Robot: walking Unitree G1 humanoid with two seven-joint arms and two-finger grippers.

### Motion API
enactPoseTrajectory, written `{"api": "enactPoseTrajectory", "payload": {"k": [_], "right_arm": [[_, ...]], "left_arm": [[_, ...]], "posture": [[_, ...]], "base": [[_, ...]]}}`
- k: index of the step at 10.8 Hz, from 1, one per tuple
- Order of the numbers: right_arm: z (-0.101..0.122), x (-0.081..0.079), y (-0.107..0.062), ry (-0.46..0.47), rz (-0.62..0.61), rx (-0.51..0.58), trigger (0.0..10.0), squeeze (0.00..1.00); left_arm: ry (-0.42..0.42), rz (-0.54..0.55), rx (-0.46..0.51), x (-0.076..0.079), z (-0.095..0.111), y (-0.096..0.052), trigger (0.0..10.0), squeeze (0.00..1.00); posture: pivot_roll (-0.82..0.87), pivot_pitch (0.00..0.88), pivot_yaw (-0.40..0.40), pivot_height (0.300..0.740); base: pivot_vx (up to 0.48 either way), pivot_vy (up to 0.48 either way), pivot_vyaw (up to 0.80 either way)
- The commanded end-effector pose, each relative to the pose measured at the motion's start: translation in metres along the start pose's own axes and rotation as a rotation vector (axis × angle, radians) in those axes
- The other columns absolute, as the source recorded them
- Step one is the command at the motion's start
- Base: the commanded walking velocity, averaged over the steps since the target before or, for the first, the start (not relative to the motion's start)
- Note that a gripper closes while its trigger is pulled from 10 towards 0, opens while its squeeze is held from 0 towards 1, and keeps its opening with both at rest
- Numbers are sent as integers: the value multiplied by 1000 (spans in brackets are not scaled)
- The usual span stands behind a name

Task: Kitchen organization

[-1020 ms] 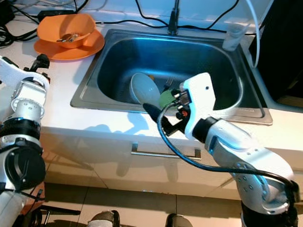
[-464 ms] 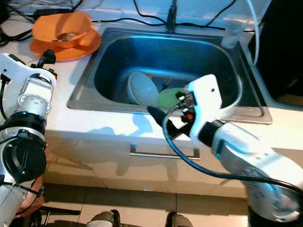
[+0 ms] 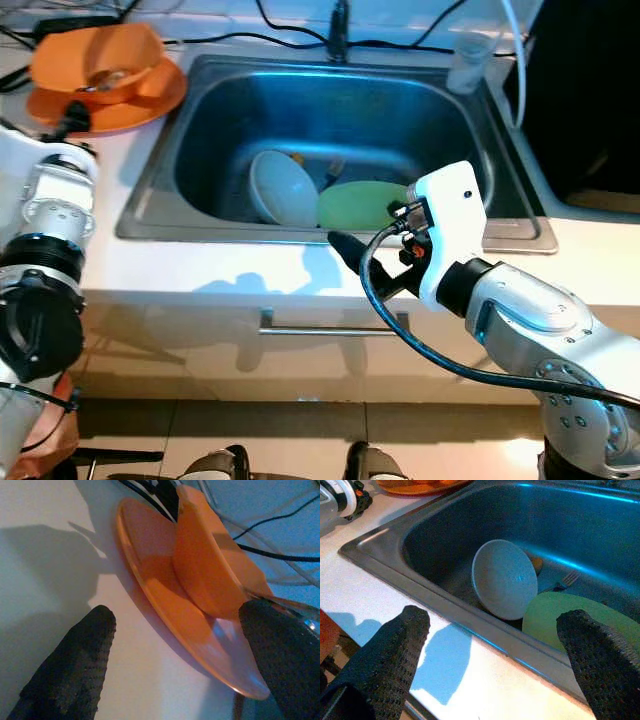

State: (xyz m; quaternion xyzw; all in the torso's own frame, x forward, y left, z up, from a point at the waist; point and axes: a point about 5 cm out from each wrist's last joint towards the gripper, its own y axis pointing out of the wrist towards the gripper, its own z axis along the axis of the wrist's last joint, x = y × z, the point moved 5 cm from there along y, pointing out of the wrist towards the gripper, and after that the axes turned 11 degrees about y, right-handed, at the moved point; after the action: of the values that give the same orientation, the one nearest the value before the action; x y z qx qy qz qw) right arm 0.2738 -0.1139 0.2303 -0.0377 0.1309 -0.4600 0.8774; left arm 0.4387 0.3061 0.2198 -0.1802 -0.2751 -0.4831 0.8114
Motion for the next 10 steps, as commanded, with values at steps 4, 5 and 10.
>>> {"api": "enactPoseTrajectory", "payload": {"k": [4, 5, 10], "right_arm": [[6, -5, -5, -15, 19, 6, 10000, 0], [8, -8, -5, -9, 34, 12, 10000, 0], [12, -25, 0, 136, 131, 58, 10000, 0]], "left_arm": [[0, 159, -74, -41, -17, -4, 10000, 1000], [-7, 189, -79, -47, -19, -5, 10000, 1000], [-5, 217, -143, -53, -37, -9, 10000, 59]], "posture": [[-244, 220, -51, 740], [-245, 226, -55, 740], [-240, 257, -63, 740]], "base": [[0, 0, 0], [0, 0, 0], [0, 0, 0]]}}
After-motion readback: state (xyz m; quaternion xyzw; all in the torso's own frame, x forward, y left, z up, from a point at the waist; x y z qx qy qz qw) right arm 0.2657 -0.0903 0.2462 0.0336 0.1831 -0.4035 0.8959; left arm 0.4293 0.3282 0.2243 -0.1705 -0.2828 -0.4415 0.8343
